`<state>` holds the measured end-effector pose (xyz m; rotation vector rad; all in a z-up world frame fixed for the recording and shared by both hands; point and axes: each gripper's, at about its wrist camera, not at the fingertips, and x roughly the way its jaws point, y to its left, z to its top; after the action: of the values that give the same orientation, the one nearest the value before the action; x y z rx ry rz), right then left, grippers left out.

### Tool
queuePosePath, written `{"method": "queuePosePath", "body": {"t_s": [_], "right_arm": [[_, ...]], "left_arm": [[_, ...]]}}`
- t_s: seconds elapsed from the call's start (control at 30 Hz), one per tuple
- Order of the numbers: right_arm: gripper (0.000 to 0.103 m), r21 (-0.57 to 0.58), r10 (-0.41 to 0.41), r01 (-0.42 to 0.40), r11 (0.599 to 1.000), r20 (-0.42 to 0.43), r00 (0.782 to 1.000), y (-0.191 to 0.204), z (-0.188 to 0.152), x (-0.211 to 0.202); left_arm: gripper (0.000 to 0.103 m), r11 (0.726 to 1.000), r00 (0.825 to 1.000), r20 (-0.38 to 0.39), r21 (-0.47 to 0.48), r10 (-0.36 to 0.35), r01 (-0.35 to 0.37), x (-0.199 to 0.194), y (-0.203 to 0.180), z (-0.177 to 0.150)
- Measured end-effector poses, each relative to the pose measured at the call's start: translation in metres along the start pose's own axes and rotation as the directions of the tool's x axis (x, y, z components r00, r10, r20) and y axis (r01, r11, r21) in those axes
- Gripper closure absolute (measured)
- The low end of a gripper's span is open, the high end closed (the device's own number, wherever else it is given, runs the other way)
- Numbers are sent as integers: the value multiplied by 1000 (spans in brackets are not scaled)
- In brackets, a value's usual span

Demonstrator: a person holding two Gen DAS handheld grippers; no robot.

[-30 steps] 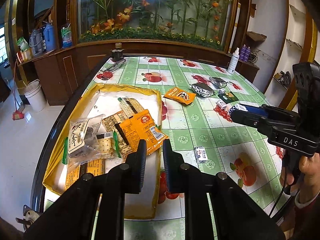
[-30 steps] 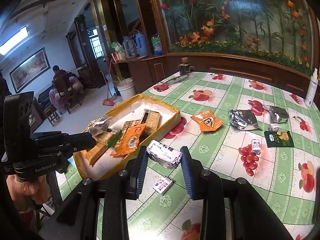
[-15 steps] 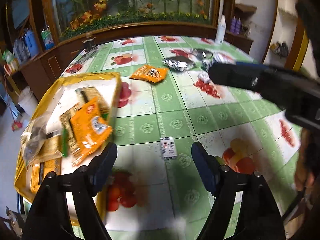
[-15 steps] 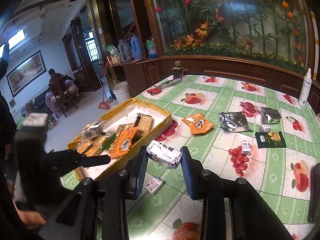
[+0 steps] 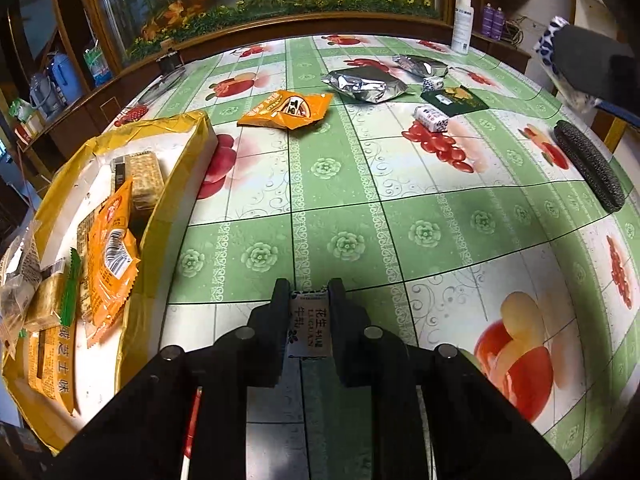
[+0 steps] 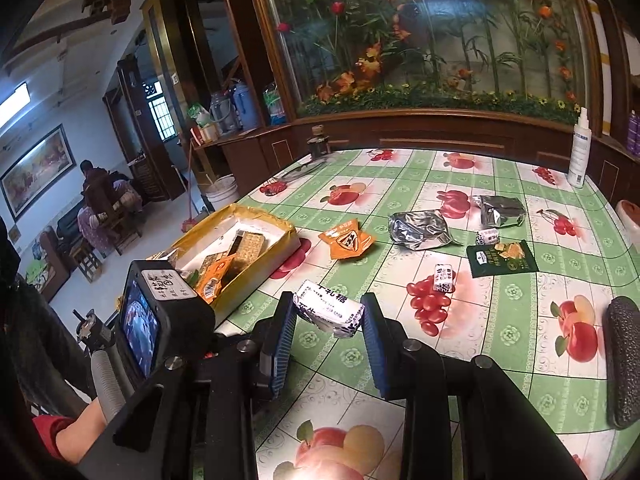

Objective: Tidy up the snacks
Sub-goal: 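Carry both white candies over the yellow-rimmed tray with both tools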

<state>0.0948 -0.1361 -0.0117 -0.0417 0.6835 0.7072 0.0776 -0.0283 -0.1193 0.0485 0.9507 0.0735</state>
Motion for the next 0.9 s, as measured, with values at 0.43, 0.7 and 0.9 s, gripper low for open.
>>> {"method": "queuePosePath", "body": {"t_s": [0.43,0.7,0.9], "right_arm": [[69,-30,25,-25,999,13,1000,22,4,2],[69,-68,62,-61,996,8,998,49,10,13],[70,-99,100,-98,990,9,995,70,18,24]], "left_arm": [[87,995,984,152,-44,91,-85,-56,30,7],[87,985,974,174,-112,148,-129,-73,68,5],[87,975,966,178,-152,187,-160,-79,90,-1]]}}
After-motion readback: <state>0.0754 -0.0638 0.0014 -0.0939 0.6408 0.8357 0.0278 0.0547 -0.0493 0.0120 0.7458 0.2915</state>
